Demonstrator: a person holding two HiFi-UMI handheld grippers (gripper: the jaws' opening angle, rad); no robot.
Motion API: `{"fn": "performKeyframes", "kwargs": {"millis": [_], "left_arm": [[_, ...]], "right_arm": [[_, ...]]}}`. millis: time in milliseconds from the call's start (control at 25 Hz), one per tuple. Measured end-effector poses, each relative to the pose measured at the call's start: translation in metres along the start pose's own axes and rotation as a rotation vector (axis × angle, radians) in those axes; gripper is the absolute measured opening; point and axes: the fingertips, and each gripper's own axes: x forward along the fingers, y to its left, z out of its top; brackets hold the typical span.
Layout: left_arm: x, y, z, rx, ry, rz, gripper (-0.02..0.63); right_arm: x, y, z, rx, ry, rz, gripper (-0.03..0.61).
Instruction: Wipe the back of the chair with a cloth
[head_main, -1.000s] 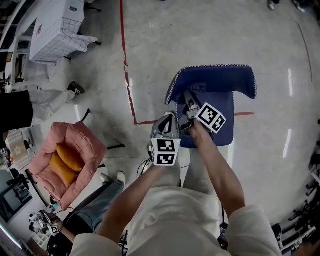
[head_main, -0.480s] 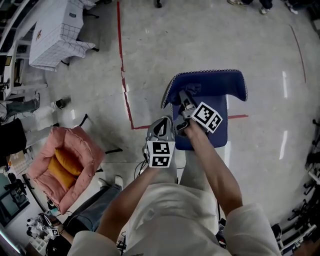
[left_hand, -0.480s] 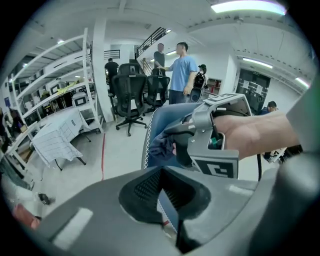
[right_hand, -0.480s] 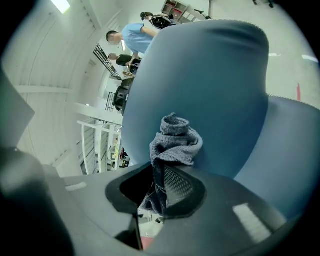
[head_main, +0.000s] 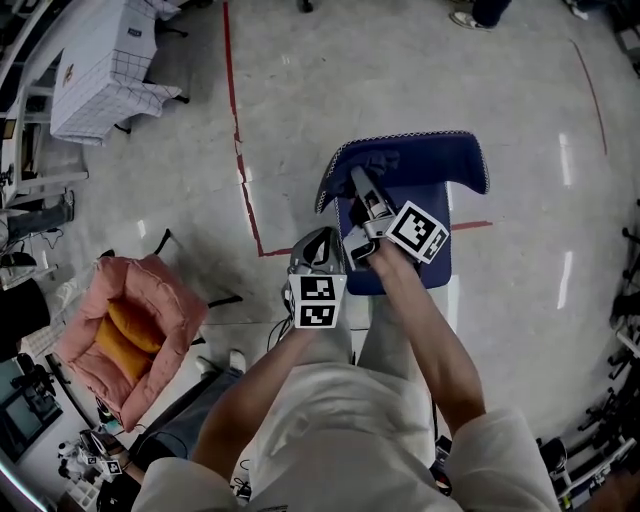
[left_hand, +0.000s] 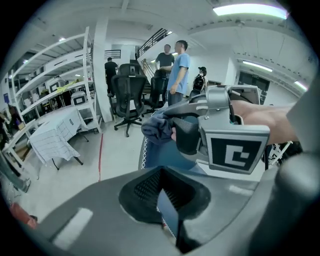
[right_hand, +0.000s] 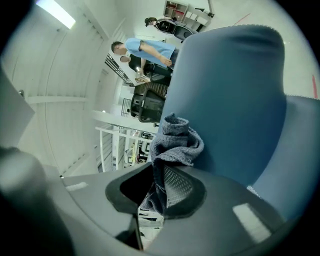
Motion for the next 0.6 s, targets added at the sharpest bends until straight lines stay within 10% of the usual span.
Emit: {"fn": "performKeyframes", "kwargs": {"millis": [600], "left_arm": [[0.027, -0.014, 0.002, 0.039, 0.008, -0.063, 0.0]], "right_arm": [[-0.068, -0.047, 0.021, 0.067, -0.153, 0.016, 0.083]]}}
